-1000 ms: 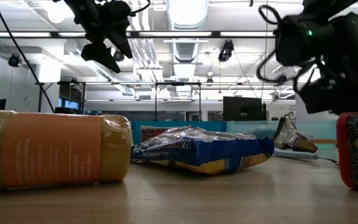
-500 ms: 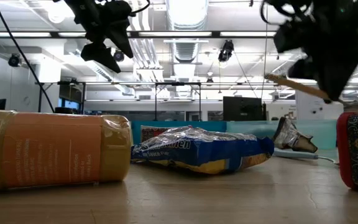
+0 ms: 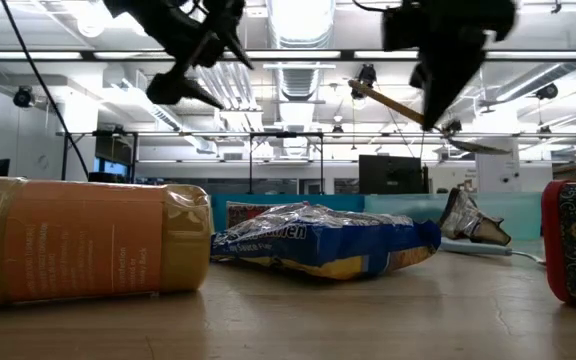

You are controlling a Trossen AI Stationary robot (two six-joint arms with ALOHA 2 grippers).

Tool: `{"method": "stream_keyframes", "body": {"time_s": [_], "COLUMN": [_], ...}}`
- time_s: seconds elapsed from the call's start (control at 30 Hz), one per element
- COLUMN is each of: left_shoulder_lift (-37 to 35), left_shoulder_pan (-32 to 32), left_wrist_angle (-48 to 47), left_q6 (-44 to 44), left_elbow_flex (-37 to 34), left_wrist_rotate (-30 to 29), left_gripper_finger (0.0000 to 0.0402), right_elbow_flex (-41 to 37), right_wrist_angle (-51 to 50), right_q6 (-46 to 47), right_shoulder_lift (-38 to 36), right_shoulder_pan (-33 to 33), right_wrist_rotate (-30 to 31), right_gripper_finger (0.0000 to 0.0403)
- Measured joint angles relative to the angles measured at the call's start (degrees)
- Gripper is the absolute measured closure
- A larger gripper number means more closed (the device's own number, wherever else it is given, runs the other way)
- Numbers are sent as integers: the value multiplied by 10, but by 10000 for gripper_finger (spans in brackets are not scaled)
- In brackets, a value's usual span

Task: Pick & Place Food Item
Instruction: Put the yellow spoon into the blue bin

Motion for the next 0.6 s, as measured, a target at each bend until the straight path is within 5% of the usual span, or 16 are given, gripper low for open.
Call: {"method": "stream_keyframes", "body": {"time_s": [0.23, 0.6], "left_shoulder_lift": [34, 77], "left_shoulder_pan": [-3, -6], "left_wrist_angle": [117, 163], "left_q6": [-42, -70], "left_elbow_flex": [0, 0], "left_wrist_rotate": [26, 40], "left_gripper_finger": [58, 58], "right_elbow_flex": [54, 126], "right_wrist_angle": [-8, -9], "right_q6": [-11, -38], "right_shoulder_lift": [43, 92], "right_shoulder_pan": [-31, -56], "right_wrist_rotate": [8, 1], "right_gripper_finger": [374, 374]}}
